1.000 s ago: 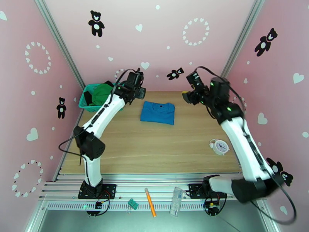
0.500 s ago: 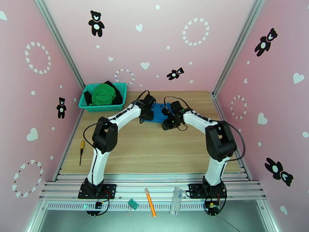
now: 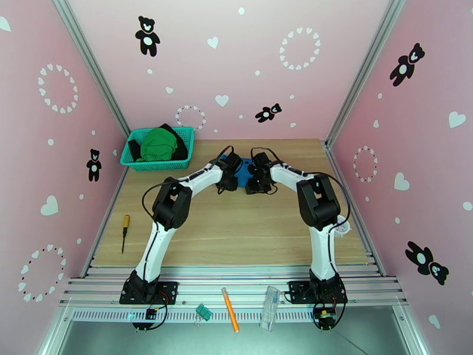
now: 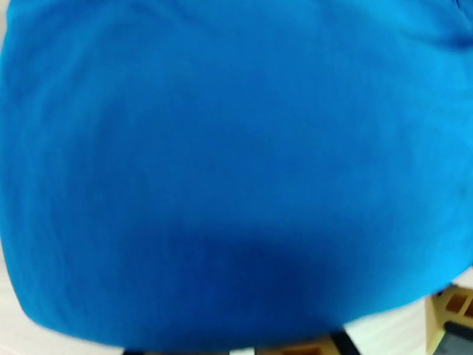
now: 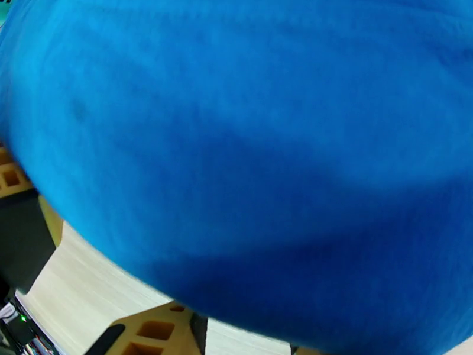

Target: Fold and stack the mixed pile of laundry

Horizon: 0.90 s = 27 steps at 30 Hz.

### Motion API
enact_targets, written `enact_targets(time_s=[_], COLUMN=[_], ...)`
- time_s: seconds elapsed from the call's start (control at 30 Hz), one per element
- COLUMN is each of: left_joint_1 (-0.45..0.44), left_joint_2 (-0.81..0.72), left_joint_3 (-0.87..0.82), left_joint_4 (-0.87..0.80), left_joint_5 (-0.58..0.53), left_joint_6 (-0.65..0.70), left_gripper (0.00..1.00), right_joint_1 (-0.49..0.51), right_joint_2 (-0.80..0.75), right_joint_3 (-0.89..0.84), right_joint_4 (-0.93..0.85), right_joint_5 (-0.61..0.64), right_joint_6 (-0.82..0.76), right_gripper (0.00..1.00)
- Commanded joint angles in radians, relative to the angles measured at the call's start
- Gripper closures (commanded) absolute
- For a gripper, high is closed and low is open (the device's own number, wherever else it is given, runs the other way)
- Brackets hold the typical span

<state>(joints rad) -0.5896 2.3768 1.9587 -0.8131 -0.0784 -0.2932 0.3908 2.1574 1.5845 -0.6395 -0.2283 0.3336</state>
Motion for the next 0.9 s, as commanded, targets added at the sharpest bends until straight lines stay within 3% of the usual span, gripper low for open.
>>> enact_targets(time_s=[0.0,0.4,0.67,0.87], left_joint_1=[0.043,0.112,0.132,0.155], left_joint_2=[0.090,0.390,0.413,0.420], left_joint_3=[0.075,0.649,0.673,0.700], left_joint_4=[-0.038,-0.208,-0.101,-0.074], left_joint_5=[-0.033,0.073,0.108,0.092], left_joint_6=[0.000,0.030,-0.035,-0.060], left_gripper=[0.80,0.79,0.73,0.68], right_joint_1=[-0.037,-0.127,-0.171,-0.174], right_joint_2=[0.102,0.365,0.571,0.556], right_joint_3=[0.077,0.554,0.926,0.925], right_joint_4=[0.028,-0.139,-0.214,-0.187], right_joint_5=[0.060,0.052,0.005,-0.053], right_joint_6=[0.008,0.009,0.043,0.031], right_gripper=[0.57,0.57,0.57,0.57])
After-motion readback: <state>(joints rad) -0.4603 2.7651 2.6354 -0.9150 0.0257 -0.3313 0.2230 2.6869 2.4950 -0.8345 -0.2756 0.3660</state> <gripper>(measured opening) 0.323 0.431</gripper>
